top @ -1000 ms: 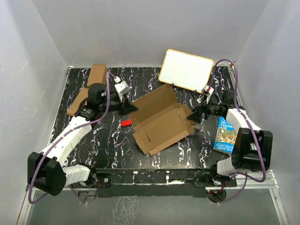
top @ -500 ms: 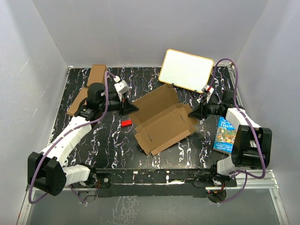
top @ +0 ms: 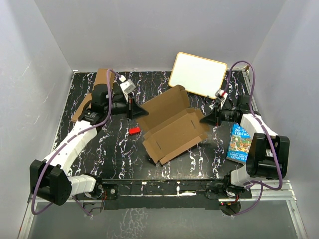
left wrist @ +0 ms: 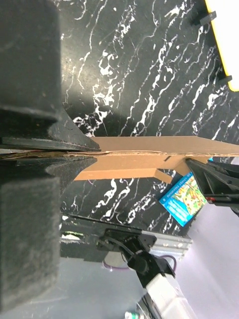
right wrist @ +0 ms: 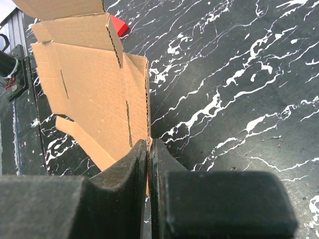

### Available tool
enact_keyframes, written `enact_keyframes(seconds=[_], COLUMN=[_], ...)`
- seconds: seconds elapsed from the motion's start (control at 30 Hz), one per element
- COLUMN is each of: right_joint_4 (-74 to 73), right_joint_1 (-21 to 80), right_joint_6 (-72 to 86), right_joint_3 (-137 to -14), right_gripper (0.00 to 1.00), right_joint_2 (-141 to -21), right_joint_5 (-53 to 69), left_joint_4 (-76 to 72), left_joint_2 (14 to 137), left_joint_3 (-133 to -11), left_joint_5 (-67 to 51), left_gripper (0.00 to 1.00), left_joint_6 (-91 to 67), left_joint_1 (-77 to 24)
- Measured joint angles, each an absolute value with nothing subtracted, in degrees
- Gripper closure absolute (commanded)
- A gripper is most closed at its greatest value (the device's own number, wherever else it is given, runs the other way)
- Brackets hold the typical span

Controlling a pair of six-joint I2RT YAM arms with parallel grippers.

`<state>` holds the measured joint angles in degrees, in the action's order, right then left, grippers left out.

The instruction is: Fold the paper box

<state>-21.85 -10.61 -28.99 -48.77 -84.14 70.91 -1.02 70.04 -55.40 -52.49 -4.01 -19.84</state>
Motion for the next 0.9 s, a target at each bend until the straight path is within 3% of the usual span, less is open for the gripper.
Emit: enact_keyframes(seconds=[0.17, 0.33, 0.5, 0.77, 0.9], right_joint_4=[-21.17, -25.71, -38.59, -49.63, -51.75], right_joint_1=[-10.61, -10.61, -10.81, -10.94, -10.94], right_joint_6=[-28.47, -31.92, -41.82, -46.54, -46.35], right_joint_3=[-49.34, -51.31, -60.77, -75.20, -76.42], right_gripper=[0.87, 0.40, 0.27, 0.27, 0.47], right_joint_2=[-83.85, -83.64, -83.37, -81.01, -80.62], right_joint_5=[71.44, 71.70, 73.17, 74.35, 73.82], left_joint_4=[-0.40, 1.76, 4.84, 2.83, -1.78], left_joint_2=[71.75, 72.05, 71.64, 71.66, 71.31], left_joint_3=[-58.81, -58.89, -58.89, -58.94, -57.93], left_joint_5=[-55.22, -55.64, -55.35, -59.77, -63.16], left_gripper=[1.00, 1.00, 1.00, 1.00, 1.00], left_joint_6=[-9.80, -11.20, -6.11, -4.64, -5.23], left_joint_1=[-19.81, -19.77, -19.03, -15.86, -15.79])
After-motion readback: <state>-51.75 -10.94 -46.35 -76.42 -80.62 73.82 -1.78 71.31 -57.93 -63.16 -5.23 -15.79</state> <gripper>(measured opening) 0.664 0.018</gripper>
